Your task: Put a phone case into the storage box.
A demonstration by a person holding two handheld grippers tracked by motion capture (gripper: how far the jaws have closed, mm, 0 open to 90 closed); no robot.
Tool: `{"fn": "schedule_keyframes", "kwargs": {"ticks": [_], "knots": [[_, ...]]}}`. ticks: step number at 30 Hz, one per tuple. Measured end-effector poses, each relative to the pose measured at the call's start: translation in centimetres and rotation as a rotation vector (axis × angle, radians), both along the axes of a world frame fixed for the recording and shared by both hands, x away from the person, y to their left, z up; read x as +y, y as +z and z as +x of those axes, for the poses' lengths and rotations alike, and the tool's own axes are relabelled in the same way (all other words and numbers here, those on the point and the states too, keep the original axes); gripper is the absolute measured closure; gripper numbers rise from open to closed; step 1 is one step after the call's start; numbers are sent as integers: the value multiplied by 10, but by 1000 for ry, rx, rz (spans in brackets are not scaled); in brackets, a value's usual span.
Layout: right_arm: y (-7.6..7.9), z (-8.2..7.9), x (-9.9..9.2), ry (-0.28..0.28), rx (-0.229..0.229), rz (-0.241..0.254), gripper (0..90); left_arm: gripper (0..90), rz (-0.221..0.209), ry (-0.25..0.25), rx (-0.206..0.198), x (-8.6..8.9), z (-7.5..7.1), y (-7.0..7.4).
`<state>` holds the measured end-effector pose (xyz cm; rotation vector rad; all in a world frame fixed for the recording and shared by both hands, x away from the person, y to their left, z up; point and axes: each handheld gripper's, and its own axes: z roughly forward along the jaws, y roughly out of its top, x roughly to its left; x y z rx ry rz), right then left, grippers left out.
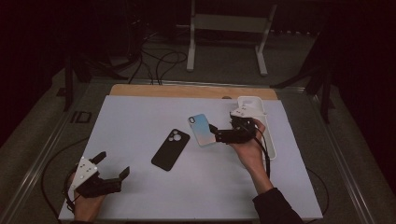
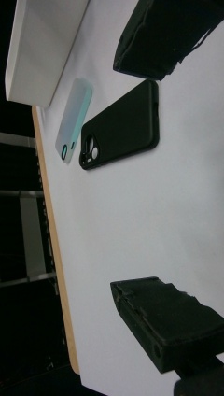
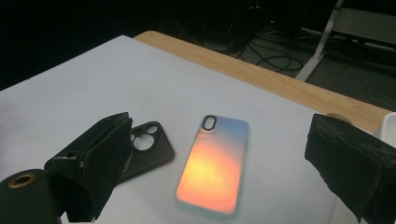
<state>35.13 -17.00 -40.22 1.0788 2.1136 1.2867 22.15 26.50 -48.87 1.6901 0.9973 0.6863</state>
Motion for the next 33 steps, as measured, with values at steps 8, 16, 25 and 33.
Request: {"fn": "schedule_keyframes", "kwargs": {"ticks": [8,16,25,33], "knots": [[-10,12,10,-6,40,-32,74,0,4,-2,0,-1,0,0],[-21,24,18,-22,95,-58,74,0,7,-4,1,-1,0,-1],[-22,35,35,-8,128,-105,74,0,7,-6,1,-1,0,0],[-38,46,43,-15,182,-156,74,0,10,-7,2,-1,0,-1]]}}
